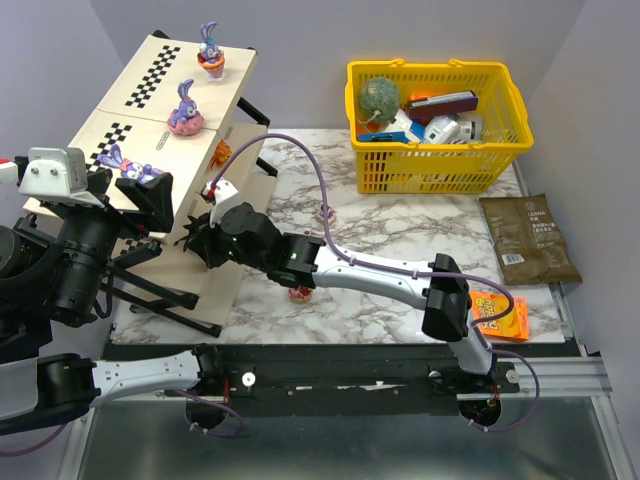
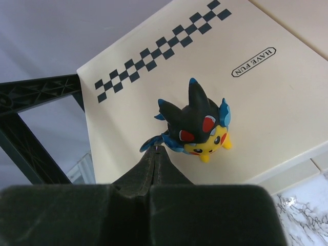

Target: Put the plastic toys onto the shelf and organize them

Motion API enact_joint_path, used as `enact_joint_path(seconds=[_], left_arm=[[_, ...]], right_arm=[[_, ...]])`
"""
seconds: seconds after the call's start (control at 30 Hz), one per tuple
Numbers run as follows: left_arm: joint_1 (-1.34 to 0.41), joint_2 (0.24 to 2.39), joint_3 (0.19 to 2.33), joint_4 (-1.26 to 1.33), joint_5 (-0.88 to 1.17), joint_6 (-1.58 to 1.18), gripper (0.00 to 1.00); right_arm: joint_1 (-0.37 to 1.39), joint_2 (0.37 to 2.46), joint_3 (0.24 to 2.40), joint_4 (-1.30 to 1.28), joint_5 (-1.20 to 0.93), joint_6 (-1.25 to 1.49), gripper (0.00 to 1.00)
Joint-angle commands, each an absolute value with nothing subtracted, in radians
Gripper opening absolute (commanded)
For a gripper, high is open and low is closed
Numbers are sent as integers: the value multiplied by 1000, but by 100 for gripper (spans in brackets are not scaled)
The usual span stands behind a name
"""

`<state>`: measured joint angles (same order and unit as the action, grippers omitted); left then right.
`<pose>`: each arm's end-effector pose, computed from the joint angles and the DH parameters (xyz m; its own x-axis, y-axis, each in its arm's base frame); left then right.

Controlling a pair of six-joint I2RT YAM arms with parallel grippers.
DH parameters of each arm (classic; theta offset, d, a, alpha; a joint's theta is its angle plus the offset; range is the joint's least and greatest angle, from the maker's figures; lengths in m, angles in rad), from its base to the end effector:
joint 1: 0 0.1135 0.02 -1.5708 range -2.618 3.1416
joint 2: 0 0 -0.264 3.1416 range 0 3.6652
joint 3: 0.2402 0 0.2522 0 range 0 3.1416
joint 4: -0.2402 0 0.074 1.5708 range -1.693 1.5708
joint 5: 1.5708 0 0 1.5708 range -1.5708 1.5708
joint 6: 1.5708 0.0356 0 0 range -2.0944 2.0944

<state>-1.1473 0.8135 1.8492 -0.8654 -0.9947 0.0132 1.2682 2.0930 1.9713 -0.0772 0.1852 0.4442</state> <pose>0.0289 0.0086 0.5625 0.0717 -0.1416 -0.9873 0.1561 0.9793 -0.1291 0.1579 0.4839 0.3506 -0.4332 0.0296 -0.9008 -0.7733 0.5011 0.3884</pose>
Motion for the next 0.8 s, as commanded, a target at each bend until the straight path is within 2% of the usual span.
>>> enact_joint_path(seconds=[0.0,0.43,0.53,0.77], left_arm=[[-1146,815,1858,-874,-1009,5,99],[-1146,807,1873,-867,-991,3,99],[-1146,804,1870,-854,-985,5,99],[-1146,816,1870,-851,-989,11,99]], right_arm=[[1270,2085,1971,-112,179,430,2],[1238,1727,1565,-9,298,390,3],[1201,1726,1551,-9,236,429,3],[1184,1842,1684,-9,130,426,2]])
